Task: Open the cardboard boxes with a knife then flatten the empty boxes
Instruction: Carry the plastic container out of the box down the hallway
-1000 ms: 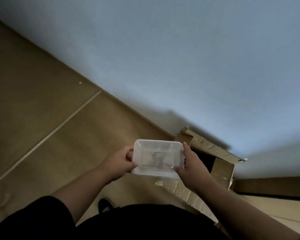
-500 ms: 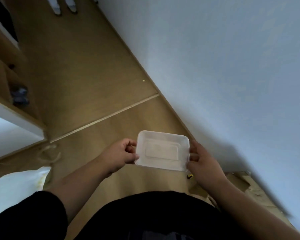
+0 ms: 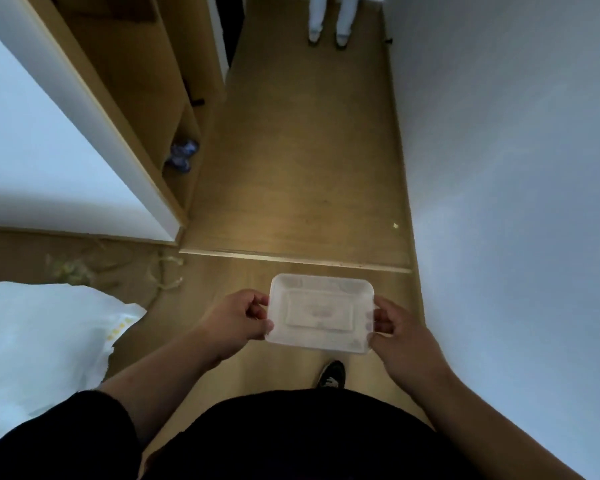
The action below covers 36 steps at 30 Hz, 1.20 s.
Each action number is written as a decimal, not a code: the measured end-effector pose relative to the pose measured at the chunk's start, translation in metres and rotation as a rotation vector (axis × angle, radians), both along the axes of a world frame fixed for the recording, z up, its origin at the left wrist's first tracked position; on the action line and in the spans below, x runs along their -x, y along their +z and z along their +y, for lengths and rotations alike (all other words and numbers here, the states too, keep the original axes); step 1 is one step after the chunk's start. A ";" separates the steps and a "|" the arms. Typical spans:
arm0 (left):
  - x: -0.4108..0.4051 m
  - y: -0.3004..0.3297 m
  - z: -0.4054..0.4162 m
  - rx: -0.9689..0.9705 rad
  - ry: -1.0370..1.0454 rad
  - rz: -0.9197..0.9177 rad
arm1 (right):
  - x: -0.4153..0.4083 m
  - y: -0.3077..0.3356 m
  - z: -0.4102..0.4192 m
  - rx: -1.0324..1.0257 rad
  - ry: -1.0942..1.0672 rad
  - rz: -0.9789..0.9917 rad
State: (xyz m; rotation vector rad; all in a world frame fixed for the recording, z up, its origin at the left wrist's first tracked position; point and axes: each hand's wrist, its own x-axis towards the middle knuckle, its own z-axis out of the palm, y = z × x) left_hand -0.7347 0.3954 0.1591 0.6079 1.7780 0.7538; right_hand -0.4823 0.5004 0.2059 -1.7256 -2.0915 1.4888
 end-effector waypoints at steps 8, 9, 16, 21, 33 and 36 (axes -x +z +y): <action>0.034 0.003 0.061 -0.011 0.295 -0.008 | 0.071 -0.002 0.130 0.023 0.254 0.016; 0.044 0.003 0.066 -0.014 0.315 -0.003 | 0.085 -0.006 0.140 0.027 0.267 0.008; 0.149 -0.021 0.101 0.027 0.400 0.035 | 0.205 -0.041 0.204 0.049 0.334 0.007; 0.249 -0.024 0.135 0.039 0.366 0.044 | 0.310 -0.052 0.242 0.080 0.272 0.037; 0.409 -0.010 0.224 0.069 0.492 -0.086 | 0.491 -0.047 0.336 0.170 0.194 0.102; 0.429 -0.016 0.243 0.072 0.567 -0.120 | 0.530 -0.056 0.368 0.222 0.241 0.117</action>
